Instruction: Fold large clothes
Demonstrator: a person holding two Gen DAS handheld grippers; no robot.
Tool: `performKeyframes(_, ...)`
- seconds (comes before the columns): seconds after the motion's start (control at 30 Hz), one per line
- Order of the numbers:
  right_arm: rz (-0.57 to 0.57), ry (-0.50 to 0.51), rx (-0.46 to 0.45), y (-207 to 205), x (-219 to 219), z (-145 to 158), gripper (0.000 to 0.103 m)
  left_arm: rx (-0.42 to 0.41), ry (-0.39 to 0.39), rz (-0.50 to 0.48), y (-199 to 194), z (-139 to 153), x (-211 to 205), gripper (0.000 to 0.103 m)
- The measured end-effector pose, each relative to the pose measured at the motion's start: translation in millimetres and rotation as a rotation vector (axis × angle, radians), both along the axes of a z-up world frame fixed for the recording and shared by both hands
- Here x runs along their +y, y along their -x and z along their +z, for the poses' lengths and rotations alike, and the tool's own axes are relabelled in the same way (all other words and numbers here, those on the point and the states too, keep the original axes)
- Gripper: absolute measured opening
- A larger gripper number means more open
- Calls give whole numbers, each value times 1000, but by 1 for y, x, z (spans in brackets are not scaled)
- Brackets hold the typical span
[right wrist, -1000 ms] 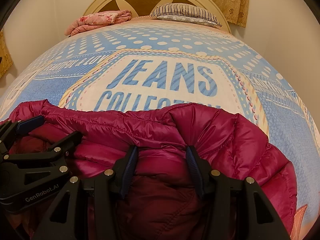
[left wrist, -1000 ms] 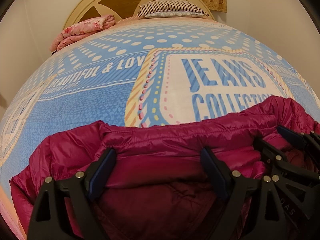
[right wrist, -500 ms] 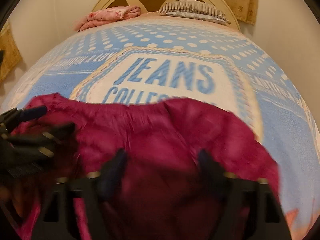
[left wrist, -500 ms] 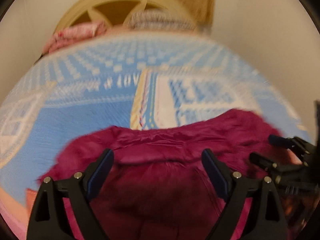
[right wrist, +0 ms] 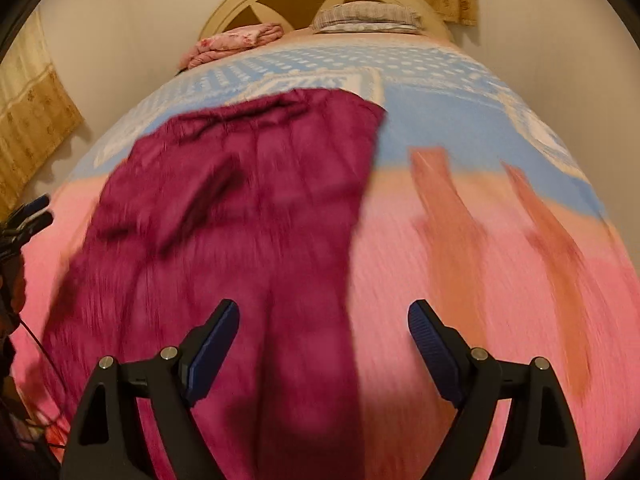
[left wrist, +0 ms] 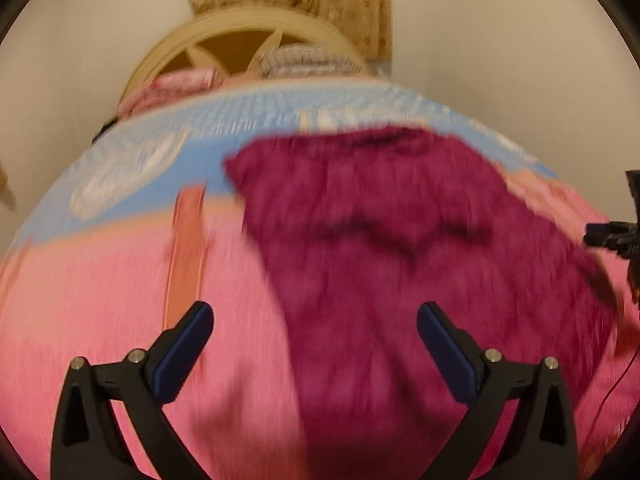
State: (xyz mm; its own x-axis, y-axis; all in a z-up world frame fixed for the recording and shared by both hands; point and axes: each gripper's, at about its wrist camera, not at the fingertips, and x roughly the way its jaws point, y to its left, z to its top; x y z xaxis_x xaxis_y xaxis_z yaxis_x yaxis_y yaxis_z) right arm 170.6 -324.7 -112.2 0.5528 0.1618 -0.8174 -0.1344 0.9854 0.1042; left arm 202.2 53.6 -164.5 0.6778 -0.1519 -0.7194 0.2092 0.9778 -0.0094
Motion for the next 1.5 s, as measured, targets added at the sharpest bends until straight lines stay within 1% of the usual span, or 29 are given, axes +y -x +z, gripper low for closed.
performKeyframes(0.07, -34, -20, 7, 32, -12, -6, 87, 31, 15, 34, 20, -14, 8, 103)
performKeyframes(0.13, -78, -13, 20, 59, -19, -16, 87, 73, 51, 65, 40, -28, 16, 103)
performKeyframes(0.17, -90, -13, 27, 67, -22, -20, 87, 80, 73, 72, 49, -33, 18, 103)
performKeyframes(0.23, -107, -49, 42, 82, -26, -27, 87, 83, 80, 68, 64, -39, 14, 103)
performKeyframes(0.3, -104, -95, 55, 92, -23, -34, 87, 95, 97, 55, 72, -45, 7, 103)
performKeyframes(0.33, -99, -99, 55, 95, -20, -36, 87, 104, 108, 44, 74, -47, 4, 103)
performKeyframes(0.4, -92, -99, 36, 103, -14, -38, 87, 121, 119, 32, 81, -54, 0, 103)
performKeyframes(0.5, -109, -154, 12, 107, -13, -41, 86, 133, 134, 22, 85, -62, -7, 102)
performKeyframes(0.53, -115, -163, 7, 109, -13, -40, 85, 132, 135, 22, 86, -62, -9, 100)
performKeyframes(0.57, -114, -171, 4, 109, -13, -40, 81, 122, 126, 22, 88, -61, -11, 98)
performKeyframes(0.6, -106, -178, 2, 110, -13, -40, 58, 111, 111, 20, 91, -60, -11, 93)
performKeyframes(0.63, -97, -210, 6, 110, -14, -40, 37, 103, 96, 13, 92, -58, -12, 87)
performKeyframes(0.67, -94, -245, 10, 111, -16, -40, 34, 95, 78, 4, 94, -56, -13, 81)
performKeyframes(0.7, -89, -268, 13, 112, -16, -41, 27, 87, 61, -4, 96, -53, -13, 69)
performKeyframes(0.73, -80, -276, 11, 114, -14, -41, 22, 83, 40, -6, 99, -51, -12, 54)
performKeyframes(0.77, -77, -281, 9, 115, -13, -41, 21, 82, 25, -7, 100, -49, -11, 46)
performKeyframes(0.8, -76, -299, 8, 116, -13, -41, 19, 84, 29, -17, 102, -46, -9, 29)
performKeyframes(0.83, -78, -323, 8, 117, -13, -41, 18, 87, 36, -21, 103, -45, -6, 17)
performKeyframes(0.93, -85, -360, 2, 122, -14, -41, 15, 85, 39, -36, 107, -42, -6, 9)
performKeyframes(0.97, -87, -370, 2, 124, -15, -41, 15, 85, 50, -52, 109, -42, -8, 7)
performKeyframes(1.07, -84, -404, 0, 128, -15, -40, 12, 78, 104, -72, 114, -37, -6, 6)
performKeyframes(1.13, -81, -415, -4, 131, -15, -39, 11, 68, 161, -79, 116, -30, 0, 5)
performKeyframes(1.27, -68, -446, -13, 140, -17, -33, 9, 41, 284, -87, 121, -13, 21, 4)
performKeyframes(1.33, -56, -471, -13, 146, -16, -31, 9, 20, 345, -76, 123, -3, 34, 4)
performKeyframes(1.37, -50, -502, -12, 150, -16, -29, 9, 7, 397, -71, 128, 4, 43, 4)
performKeyframes(1.4, -43, -533, -15, 154, -16, -25, 8, -8, 430, -71, 130, 11, 50, 4)
performKeyframes(1.43, -32, -555, -23, 159, -15, -20, 8, -41, 459, -76, 138, 22, 56, 4)
performKeyframes(1.5, -6, -587, -51, 170, -14, -5, 8, -133, 491, -91, 157, 46, 67, 4)
